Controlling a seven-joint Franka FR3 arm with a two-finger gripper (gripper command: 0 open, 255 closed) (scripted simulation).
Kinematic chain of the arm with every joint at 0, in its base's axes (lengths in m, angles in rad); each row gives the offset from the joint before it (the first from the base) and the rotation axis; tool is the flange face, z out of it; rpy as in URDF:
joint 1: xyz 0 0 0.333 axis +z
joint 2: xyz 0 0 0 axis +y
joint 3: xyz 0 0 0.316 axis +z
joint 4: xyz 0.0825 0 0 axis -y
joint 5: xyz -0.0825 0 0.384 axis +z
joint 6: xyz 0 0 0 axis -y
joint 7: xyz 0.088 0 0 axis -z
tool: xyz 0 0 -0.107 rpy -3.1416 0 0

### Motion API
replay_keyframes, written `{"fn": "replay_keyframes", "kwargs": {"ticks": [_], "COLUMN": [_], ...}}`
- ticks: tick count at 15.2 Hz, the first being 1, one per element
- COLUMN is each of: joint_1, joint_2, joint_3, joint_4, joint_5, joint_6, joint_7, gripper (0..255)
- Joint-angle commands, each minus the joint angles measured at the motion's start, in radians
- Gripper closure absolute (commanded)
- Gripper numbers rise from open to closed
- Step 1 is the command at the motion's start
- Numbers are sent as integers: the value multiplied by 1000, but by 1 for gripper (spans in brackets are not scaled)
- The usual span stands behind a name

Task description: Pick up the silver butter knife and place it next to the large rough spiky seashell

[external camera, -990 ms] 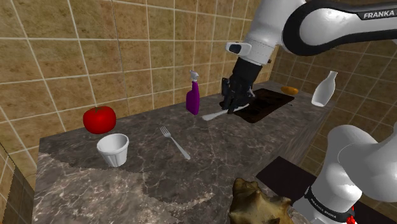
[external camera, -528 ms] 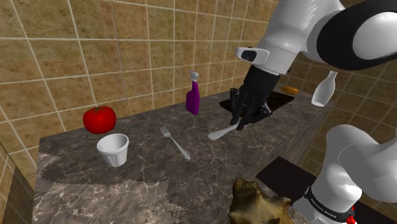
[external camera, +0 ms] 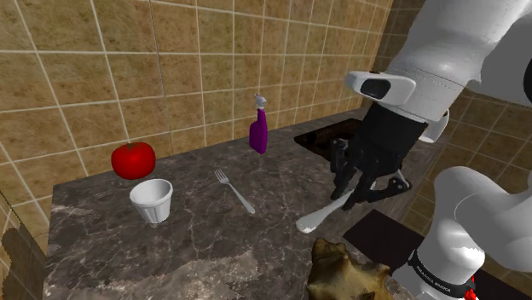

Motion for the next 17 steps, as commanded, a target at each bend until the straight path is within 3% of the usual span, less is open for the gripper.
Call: {"fn": "replay_keyframes", "kwargs": {"ticks": [1,9,17], "joint_1": [21,84,88], "joint_2": [-16,-1,83], "joint_3": [45,239,445], "joint_4": [-8,58,194], "joint_5": [26,122,183], "joint_6": [-3,-18,-17], "joint_7": [48,248,446], "gripper": [255,255,255]}}
